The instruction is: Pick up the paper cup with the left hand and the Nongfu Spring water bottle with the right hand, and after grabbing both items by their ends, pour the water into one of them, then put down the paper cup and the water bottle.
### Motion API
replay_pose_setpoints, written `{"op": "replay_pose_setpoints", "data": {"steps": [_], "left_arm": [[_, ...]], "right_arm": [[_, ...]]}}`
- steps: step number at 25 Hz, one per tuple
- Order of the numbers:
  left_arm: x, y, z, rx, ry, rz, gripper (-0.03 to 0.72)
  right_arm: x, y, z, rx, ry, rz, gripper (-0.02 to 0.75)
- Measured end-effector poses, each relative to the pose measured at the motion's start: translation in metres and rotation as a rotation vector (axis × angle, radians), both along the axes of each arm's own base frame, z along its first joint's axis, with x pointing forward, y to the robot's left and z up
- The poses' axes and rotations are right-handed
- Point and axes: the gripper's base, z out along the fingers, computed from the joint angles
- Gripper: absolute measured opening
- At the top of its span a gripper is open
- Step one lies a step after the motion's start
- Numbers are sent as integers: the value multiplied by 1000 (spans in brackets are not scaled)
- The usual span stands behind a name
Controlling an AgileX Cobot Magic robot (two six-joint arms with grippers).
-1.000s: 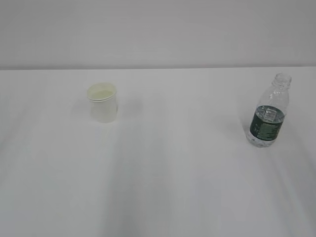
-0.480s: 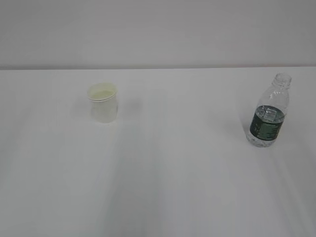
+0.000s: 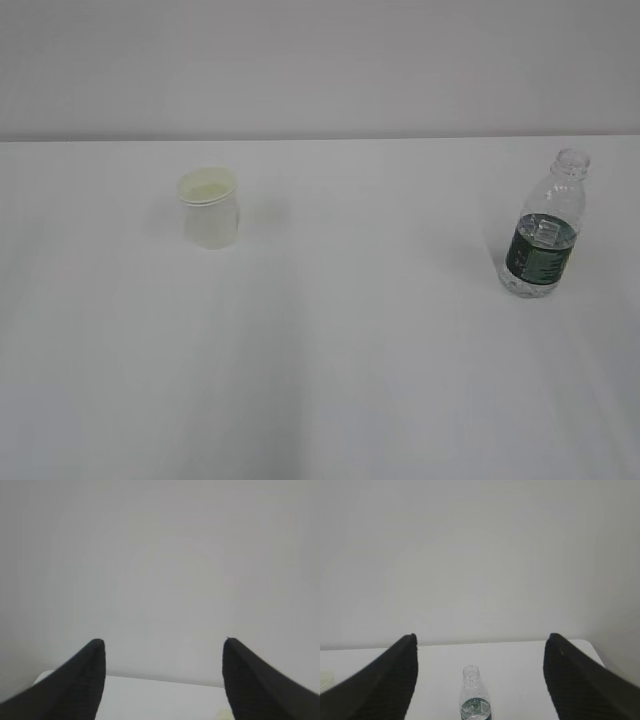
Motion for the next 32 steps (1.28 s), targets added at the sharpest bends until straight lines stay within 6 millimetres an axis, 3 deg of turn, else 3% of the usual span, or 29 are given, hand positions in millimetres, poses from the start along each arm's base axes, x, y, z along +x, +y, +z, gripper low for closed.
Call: {"op": "replay_pose_setpoints", "data": {"steps": [13,23,32], "left_arm": [[-27,7,-15,48,65,10,502],[-40,0,-22,43,165,-100,486],[-43,-5,-40,60,372,-169,484]], "right_arm": [[-10,0,4,19,36,8,587],[-42,0,-8,16,74,18,587],[-69,-1,-30,-29,200,25,587]]}}
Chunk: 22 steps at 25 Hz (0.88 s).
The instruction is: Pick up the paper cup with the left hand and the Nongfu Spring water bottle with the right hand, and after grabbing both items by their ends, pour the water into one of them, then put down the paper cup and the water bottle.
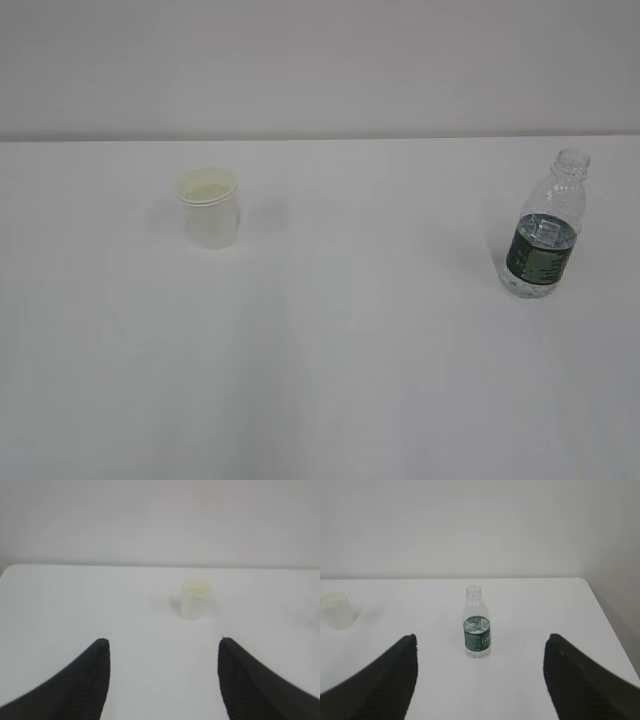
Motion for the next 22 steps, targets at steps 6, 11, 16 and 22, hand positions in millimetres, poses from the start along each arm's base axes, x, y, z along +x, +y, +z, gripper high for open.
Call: {"op": "replay_pose_setpoints", "data": {"steps": [6,11,16,22], "left_arm": [[-3,-2,-10,11,116,-32,484],[-6,-2,-18,49,199,-43,484],[-8,-2,-20,58,230,-44,482],[-9,0,-23,79,260,-31,481]], "right_arm": [[-8,0,-9,-8,71,1,587],[-10,-1,-14,-30,130,6,587],[-9,-1,-20,-45,176,11,587],[2,0,-41,-50,254,14,587]]}}
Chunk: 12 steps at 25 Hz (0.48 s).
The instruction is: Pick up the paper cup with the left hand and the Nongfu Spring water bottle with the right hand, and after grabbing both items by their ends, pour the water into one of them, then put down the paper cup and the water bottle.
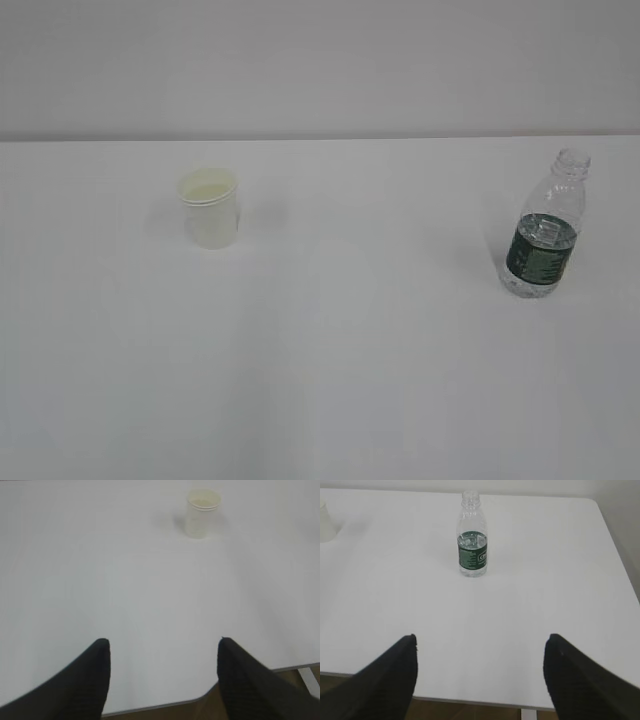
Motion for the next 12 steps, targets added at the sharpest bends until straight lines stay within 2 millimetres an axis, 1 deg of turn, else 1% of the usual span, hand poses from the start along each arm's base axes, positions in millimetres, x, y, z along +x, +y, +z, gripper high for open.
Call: {"op": "replay_pose_setpoints", "data": {"steps": [7,12], "left_arm": [[2,2,-4,24,11,16,467],[3,2,-5,32,14,21,463]], "right_arm": [[8,0,-29,-4,69,0,587],[15,0,-38,-6,87,0,587]]}}
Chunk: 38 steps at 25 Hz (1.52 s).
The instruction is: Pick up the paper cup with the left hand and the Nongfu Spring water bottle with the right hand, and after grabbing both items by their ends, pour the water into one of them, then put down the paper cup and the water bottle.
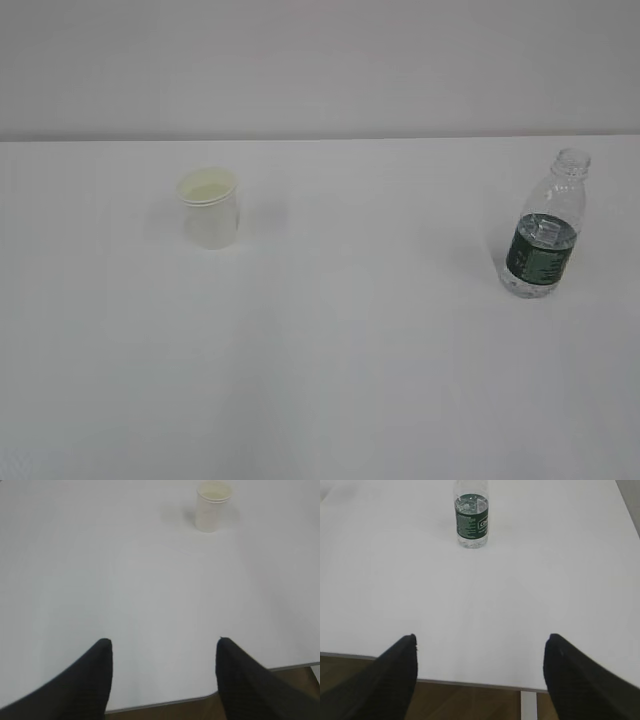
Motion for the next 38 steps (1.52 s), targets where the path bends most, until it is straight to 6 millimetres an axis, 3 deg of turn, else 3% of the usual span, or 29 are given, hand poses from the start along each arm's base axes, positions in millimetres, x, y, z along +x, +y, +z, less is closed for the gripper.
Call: {"op": "replay_pose_setpoints", "data": {"steps": [38], "left_arm": [[2,-3,-1,-21,-7,-15,442]], "right_arm": [[11,-2,-3,-33,-72,-17,587]]}}
